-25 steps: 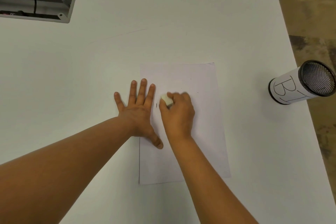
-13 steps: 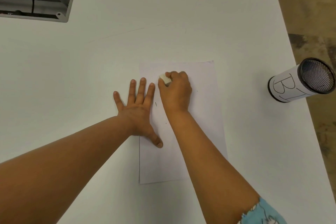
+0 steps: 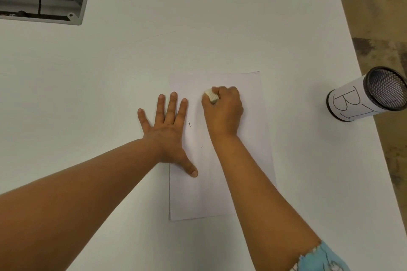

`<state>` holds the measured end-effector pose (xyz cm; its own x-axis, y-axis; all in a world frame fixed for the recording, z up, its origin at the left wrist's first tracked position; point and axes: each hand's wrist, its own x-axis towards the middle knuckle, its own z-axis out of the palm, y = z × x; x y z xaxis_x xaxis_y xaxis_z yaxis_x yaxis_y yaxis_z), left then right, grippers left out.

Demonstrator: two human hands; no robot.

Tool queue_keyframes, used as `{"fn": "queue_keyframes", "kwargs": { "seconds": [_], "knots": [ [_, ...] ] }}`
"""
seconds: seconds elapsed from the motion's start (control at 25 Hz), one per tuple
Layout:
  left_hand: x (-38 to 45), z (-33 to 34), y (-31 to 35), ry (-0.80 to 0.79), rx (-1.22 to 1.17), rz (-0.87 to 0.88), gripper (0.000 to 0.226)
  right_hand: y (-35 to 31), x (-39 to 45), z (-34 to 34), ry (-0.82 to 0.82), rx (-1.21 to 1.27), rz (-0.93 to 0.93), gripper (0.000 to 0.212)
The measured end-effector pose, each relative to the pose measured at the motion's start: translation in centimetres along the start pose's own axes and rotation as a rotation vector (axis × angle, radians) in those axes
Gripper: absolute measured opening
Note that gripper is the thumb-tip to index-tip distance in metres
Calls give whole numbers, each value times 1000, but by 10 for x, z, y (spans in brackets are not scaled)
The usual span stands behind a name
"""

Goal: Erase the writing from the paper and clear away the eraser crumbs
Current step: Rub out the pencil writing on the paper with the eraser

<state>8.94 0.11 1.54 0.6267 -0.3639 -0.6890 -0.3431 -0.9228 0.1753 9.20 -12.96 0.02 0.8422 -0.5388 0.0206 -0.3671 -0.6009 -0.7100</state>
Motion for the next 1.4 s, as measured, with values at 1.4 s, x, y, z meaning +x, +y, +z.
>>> {"fn": "queue_keyframes", "kwargs": {
  "seconds": [1.4],
  "knots": [
    [22, -1, 20, 117, -28, 72, 152, 35, -46, -25, 26, 67, -40, 22]
  ]
}}
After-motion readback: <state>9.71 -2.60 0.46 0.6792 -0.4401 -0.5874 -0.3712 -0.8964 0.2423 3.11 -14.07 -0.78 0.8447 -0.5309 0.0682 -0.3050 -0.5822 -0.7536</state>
